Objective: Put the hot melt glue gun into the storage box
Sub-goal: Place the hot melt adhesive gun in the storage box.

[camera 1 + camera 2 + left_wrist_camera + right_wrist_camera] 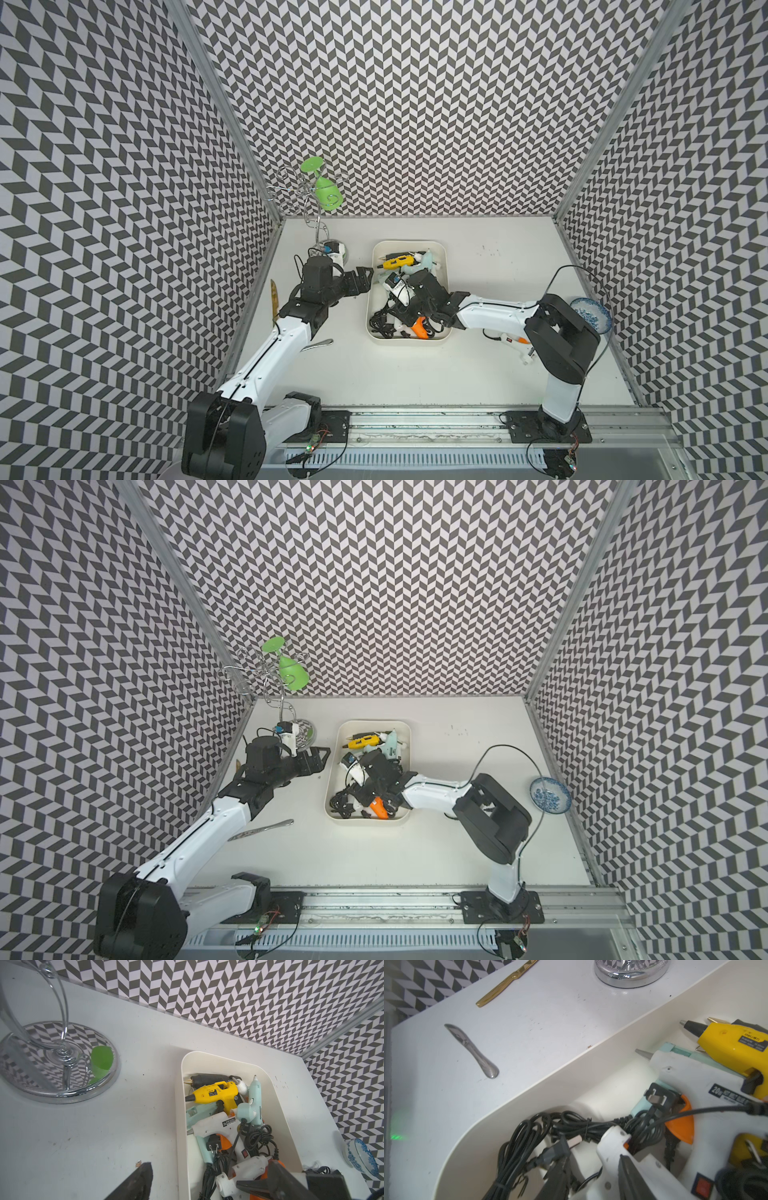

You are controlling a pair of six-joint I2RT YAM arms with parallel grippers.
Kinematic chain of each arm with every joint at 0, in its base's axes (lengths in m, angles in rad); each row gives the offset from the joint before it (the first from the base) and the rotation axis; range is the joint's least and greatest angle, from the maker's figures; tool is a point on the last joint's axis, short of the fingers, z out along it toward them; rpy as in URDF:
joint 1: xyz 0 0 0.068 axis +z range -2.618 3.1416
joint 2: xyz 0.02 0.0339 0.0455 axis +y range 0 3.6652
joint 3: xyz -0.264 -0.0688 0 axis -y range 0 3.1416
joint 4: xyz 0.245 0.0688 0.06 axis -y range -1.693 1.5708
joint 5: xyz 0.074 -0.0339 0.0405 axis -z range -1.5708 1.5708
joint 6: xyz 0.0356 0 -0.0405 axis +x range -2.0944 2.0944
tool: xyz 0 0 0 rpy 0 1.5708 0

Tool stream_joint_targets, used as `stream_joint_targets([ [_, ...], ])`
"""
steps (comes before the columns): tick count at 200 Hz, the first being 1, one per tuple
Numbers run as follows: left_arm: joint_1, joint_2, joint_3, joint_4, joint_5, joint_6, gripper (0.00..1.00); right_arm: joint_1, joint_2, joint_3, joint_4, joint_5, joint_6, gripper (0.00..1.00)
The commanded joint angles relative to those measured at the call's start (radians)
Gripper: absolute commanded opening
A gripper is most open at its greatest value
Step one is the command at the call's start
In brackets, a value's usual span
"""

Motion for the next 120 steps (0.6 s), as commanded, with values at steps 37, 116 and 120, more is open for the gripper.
stream_joint_targets([
  [37,-0.152,0.012,-0.057,0.066,0.019,0.071,0.90,-0.106,-0.154,0.065,-0.003,-0.013,0.060,0.53],
  [116,-0.308,0.179,-0.179,0.256,0.077,0.007,0.88,-0.294,0.128,0.250,0.053,-0.207,0.165,0.49],
  [120,-0.312,0.190,-0.184,0.262,0.077,0.002,0.88,-0.294,0.149,0.262,0.051,-0.218,0.170,0.48],
])
